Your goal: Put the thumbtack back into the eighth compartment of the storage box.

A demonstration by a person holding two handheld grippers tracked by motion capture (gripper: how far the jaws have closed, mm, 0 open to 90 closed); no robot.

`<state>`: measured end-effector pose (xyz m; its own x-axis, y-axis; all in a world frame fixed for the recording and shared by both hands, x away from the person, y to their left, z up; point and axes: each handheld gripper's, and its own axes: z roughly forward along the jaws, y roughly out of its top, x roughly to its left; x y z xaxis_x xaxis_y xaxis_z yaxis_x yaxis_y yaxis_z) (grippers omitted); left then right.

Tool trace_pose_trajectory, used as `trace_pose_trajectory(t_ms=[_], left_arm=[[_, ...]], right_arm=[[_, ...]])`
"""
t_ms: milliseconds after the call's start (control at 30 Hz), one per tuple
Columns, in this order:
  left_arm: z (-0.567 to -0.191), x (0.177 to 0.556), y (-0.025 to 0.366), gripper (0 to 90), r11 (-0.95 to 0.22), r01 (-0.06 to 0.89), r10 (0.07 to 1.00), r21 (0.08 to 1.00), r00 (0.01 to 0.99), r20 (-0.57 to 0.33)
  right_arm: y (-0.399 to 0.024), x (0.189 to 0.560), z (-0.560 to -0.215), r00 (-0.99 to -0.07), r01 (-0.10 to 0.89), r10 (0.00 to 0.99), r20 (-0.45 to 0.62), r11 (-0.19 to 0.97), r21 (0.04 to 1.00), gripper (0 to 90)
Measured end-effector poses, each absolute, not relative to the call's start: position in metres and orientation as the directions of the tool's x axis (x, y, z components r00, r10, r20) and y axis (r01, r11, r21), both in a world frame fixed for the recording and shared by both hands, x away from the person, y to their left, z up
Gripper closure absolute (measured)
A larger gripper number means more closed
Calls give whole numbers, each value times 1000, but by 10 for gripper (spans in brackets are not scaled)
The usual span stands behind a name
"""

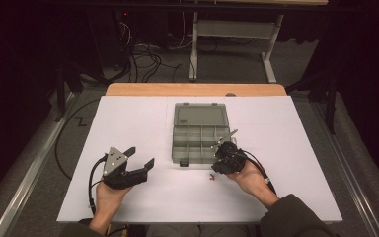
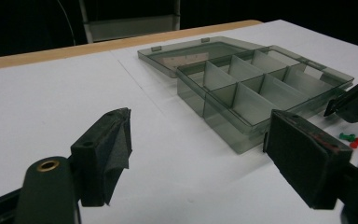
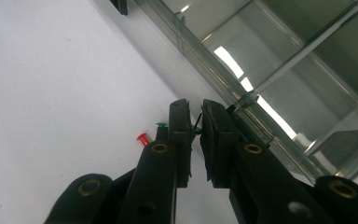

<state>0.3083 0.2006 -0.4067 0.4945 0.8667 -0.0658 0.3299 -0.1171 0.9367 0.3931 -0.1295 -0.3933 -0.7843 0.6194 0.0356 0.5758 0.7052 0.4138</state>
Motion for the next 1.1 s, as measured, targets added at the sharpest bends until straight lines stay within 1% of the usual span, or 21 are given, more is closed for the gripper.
trace_pose_trajectory(t_ms=[67, 267, 367, 400, 867, 933, 967, 1100], left_arm=[[-407, 308, 201, 230, -117, 329, 868, 937, 492, -65], [-407, 309, 201, 231, -120, 334, 870, 935, 490, -63], [-407, 309, 201, 231, -120, 329, 870, 937, 489, -60], [-407, 309, 201, 232, -118, 329, 871, 937, 487, -61], [-406, 308, 202, 231, -118, 321, 870, 940, 490, -58], [-406, 308, 202, 229, -116, 314, 870, 942, 490, -56], [-406, 307, 202, 229, -119, 311, 872, 943, 486, -50], [-406, 307, 203, 229, -115, 312, 873, 943, 486, -54]], right_arm=[[-132, 394, -392, -791, 566, 611, 36, 708, 422, 846], [-136, 394, -384, -779, 578, 625, 47, 688, 438, 846], [-140, 397, -379, -785, 566, 619, 37, 691, 449, 846], [-140, 396, -378, -774, 580, 632, 43, 679, 451, 846], [-150, 405, -370, -754, 588, 656, 33, 652, 479, 846], [-149, 405, -368, -741, 604, 671, 39, 640, 475, 846], [-150, 407, -368, -749, 591, 662, 31, 647, 482, 846], [-151, 409, -365, -743, 594, 669, 28, 638, 490, 846]])
